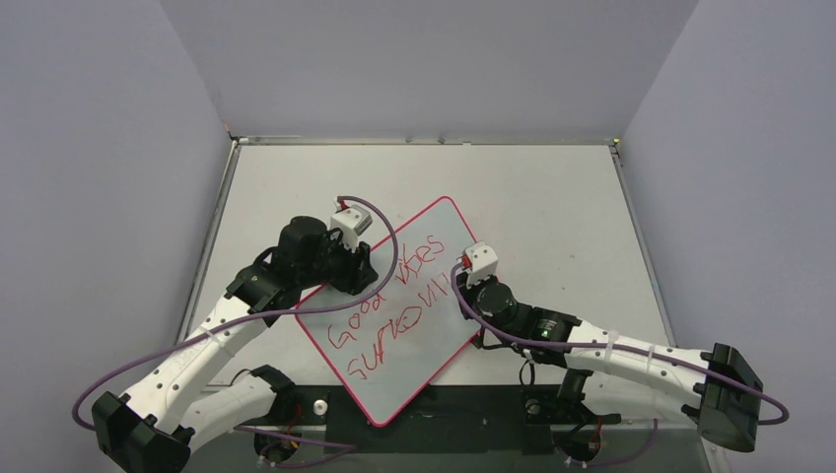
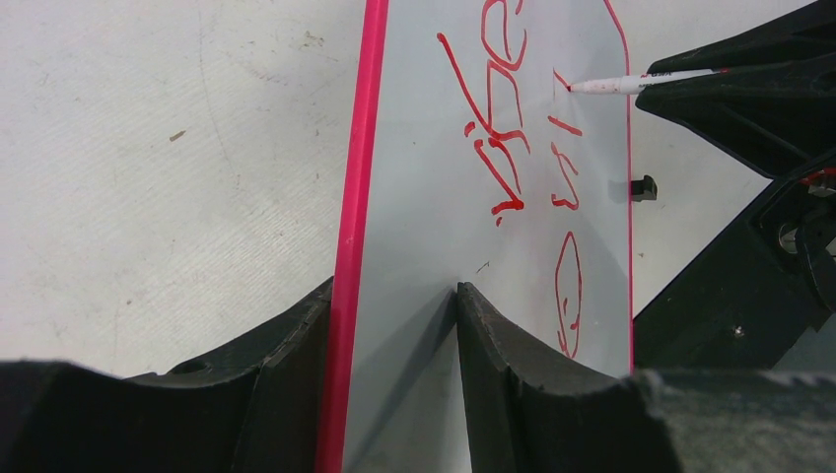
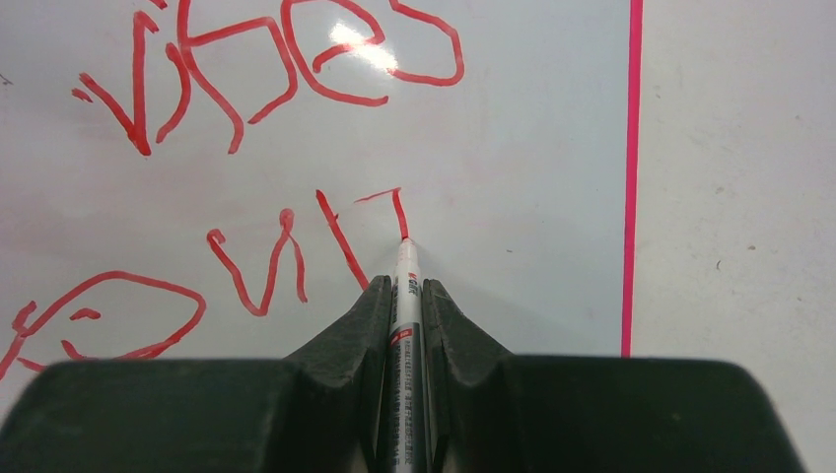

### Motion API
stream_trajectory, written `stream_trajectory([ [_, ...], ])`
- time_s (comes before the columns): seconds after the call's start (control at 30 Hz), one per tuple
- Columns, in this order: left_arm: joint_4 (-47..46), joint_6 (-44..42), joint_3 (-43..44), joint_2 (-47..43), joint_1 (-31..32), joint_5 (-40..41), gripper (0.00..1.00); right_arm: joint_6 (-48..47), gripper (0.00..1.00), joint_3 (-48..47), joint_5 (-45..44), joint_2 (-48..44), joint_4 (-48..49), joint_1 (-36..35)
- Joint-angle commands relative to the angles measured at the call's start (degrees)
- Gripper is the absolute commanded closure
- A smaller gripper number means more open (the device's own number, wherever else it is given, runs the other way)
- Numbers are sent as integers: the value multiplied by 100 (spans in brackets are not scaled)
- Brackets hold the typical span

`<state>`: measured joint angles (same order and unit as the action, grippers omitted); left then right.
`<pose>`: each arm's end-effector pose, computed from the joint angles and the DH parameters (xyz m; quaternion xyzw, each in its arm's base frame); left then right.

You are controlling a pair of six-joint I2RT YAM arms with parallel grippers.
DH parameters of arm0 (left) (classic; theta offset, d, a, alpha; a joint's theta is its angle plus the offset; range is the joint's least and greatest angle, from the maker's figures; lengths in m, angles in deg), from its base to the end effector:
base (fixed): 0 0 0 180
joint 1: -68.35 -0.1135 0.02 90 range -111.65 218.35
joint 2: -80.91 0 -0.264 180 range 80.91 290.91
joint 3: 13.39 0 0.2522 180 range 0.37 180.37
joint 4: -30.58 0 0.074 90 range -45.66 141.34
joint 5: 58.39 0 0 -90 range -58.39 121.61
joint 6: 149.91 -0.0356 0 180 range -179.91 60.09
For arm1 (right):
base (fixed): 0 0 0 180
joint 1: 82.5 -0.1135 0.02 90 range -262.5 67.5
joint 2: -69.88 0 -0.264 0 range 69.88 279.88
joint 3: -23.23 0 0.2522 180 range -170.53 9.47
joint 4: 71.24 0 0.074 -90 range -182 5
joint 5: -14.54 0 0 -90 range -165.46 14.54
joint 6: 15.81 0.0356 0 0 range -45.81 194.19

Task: Write a sentence on the whiteboard
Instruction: Write a sentence on the whiteboard stand.

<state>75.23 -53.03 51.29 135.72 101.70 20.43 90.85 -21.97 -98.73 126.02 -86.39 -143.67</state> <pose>0.1681 -0.1189 0.3103 0.2459 0.8481 -0.2397 0.4034 0.1167 0.1828 0.2379 -0.2159 0.8095 0.1925 0.5108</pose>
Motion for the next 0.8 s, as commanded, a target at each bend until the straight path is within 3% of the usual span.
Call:
stream_trajectory([
  [0.0,-304,-301,133,-108,-13,308,100,247,100,201,234,-137,-90,-8],
  [0.3,-304,-301,131,-111,-12,303,100,330,100,272,138,-442,-299,-60],
  [0.77,-303,-300,134,-161,-17,310,100,18,100,-377,-38,-833,-559,42],
])
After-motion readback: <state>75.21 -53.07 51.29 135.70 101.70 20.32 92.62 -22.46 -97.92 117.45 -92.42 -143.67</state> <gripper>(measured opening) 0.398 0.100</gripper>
